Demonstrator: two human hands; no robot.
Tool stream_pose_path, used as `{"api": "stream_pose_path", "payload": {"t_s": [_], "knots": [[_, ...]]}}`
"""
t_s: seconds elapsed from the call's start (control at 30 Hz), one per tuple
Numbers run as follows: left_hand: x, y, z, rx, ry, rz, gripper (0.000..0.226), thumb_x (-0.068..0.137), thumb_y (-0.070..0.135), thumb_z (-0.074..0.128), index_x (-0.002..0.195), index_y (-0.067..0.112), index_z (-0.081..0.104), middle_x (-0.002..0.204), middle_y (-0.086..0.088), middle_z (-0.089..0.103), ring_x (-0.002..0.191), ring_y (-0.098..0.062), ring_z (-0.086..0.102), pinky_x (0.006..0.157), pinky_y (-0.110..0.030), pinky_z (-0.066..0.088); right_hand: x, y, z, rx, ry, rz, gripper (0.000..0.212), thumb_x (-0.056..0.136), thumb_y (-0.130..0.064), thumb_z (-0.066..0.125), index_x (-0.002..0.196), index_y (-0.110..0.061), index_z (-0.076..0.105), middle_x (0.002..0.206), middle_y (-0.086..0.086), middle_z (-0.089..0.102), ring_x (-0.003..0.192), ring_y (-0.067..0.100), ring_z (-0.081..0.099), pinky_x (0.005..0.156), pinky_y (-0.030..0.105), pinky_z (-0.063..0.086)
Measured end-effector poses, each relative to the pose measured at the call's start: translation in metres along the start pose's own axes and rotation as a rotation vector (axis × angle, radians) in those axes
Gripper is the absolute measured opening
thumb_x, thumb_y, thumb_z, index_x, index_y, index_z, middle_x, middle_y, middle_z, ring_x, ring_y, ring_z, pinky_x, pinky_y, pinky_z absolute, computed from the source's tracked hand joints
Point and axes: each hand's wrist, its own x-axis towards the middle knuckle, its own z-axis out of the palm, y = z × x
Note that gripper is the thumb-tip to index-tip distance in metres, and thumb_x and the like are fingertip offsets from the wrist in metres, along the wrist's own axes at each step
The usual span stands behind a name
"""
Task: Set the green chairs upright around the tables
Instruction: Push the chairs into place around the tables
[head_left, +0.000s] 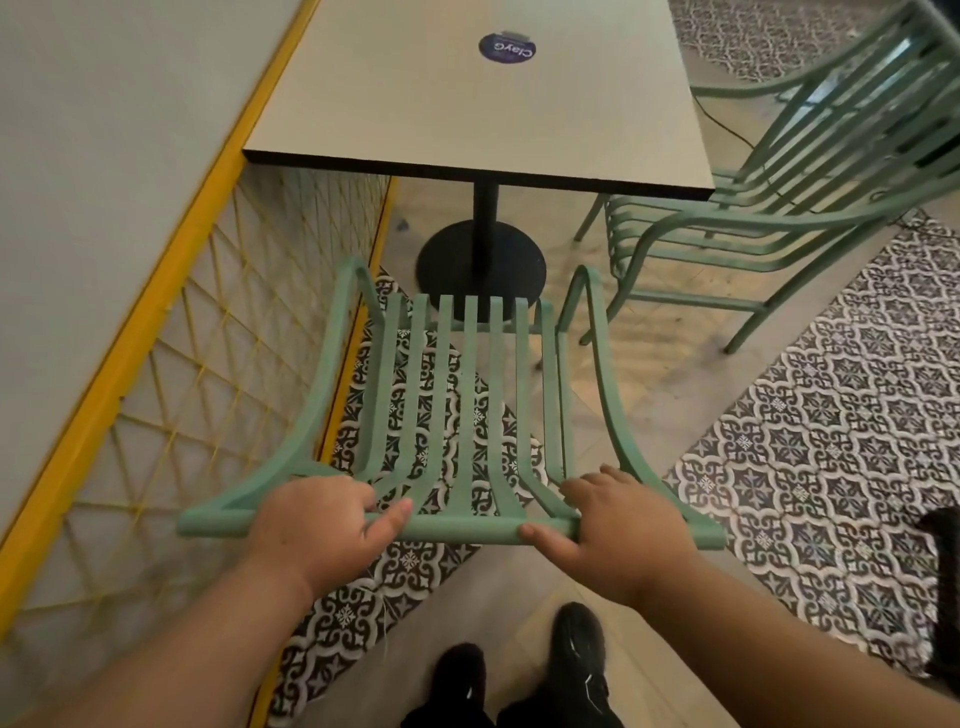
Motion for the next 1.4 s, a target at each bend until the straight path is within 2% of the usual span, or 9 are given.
{"api": "stream_pose_path", "payload": {"t_s": [0.07,0.13,0.33,0.5,0.73,0.9,1.0,1.13,1.4], "knots": [[0.001,0.000,0.000,0.007,0.021,0.007,0.078,0.086,0.076,0.005,0.068,0.024,0.060,0.062,0.005,0.056,0.058,-0.005,0.054,0.049,-0.029,0.039,0.003,0.000,0.002,0.007,0.001,0.022,0.088,0.072,-0.100,0.012,0.081,-0.029,0.063,0.077,-0.007,0.063,0.071,0.011,0.063,0.066,0.035,0.060],[0.002,0.001,0.000,0.013,0.037,0.015,0.078,0.087,0.074,0.006,0.065,0.022,0.059,0.059,0.003,0.055,0.055,-0.005,0.053,0.048,-0.029,0.036,0.005,0.001,0.002,-0.004,0.000,0.018,0.088,0.070,-0.101,0.012,0.074,-0.027,0.061,0.069,-0.005,0.061,0.060,0.011,0.061,0.059,0.035,0.060],[0.011,0.000,0.000,-0.012,0.081,0.028,0.077,0.084,0.070,0.001,0.064,0.022,0.058,0.060,0.004,0.056,0.054,-0.005,0.053,0.046,-0.028,0.039,0.016,0.004,0.000,-0.025,0.009,-0.032,0.088,0.073,-0.099,0.011,0.075,-0.027,0.062,0.069,-0.004,0.064,0.060,0.011,0.063,0.058,0.032,0.060],[0.036,-0.008,-0.011,-0.019,0.100,-0.003,0.067,0.095,0.064,0.018,0.063,0.021,0.058,0.058,0.002,0.057,0.053,-0.007,0.055,0.046,-0.028,0.041,0.035,0.001,-0.015,-0.025,0.037,-0.040,0.090,0.073,-0.098,0.009,0.074,-0.025,0.062,0.064,-0.003,0.061,0.058,0.012,0.062,0.055,0.031,0.057],[0.060,-0.021,-0.021,-0.031,0.123,-0.012,0.064,0.098,0.061,0.022,0.065,0.024,0.062,0.057,0.002,0.059,0.052,-0.006,0.056,0.050,-0.030,0.049,0.065,-0.005,-0.029,-0.016,0.049,-0.053,0.087,0.075,-0.097,0.014,0.072,-0.024,0.062,0.063,-0.003,0.062,0.059,0.015,0.065,0.055,0.033,0.059],[0.079,-0.032,-0.030,-0.046,0.138,-0.022,0.063,0.098,0.060,0.023,0.060,0.025,0.059,0.057,0.002,0.058,0.053,-0.005,0.054,0.047,-0.028,0.038,0.087,-0.009,-0.035,0.018,0.085,-0.061,0.093,0.073,-0.099,0.012,0.072,-0.024,0.067,0.066,0.000,0.068,0.060,0.016,0.067,0.055,0.036,0.062],[0.093,-0.041,-0.034,-0.034,0.149,-0.028,0.063,0.097,0.061,0.022,0.060,0.025,0.058,0.057,0.003,0.058,0.055,-0.007,0.054,0.051,-0.027,0.041,0.100,-0.013,-0.040,0.030,0.084,-0.057,0.094,0.073,-0.099,0.013,0.072,-0.023,0.068,0.066,0.000,0.070,0.059,0.016,0.068,0.056,0.038,0.063],[0.110,-0.051,-0.038,-0.039,0.145,-0.032,0.064,0.097,0.061,0.020,0.063,0.024,0.060,0.058,0.004,0.060,0.056,-0.008,0.056,0.054,-0.028,0.047,0.112,-0.018,-0.052,0.018,0.084,-0.055,0.092,0.075,-0.097,0.013,0.070,-0.022,0.066,0.058,-0.004,0.059,0.050,0.013,0.056,0.052,0.032,0.058],[0.141,-0.066,-0.045,-0.006,0.179,-0.036,0.062,0.099,0.057,0.024,0.062,0.023,0.059,0.058,0.004,0.058,0.055,-0.010,0.053,0.050,-0.027,0.035,0.141,-0.026,-0.067,0.023,0.091,-0.049,0.089,0.080,-0.094,0.017,0.071,-0.020,0.065,0.056,-0.006,0.055,0.048,0.011,0.052,0.053,0.031,0.059]]}}
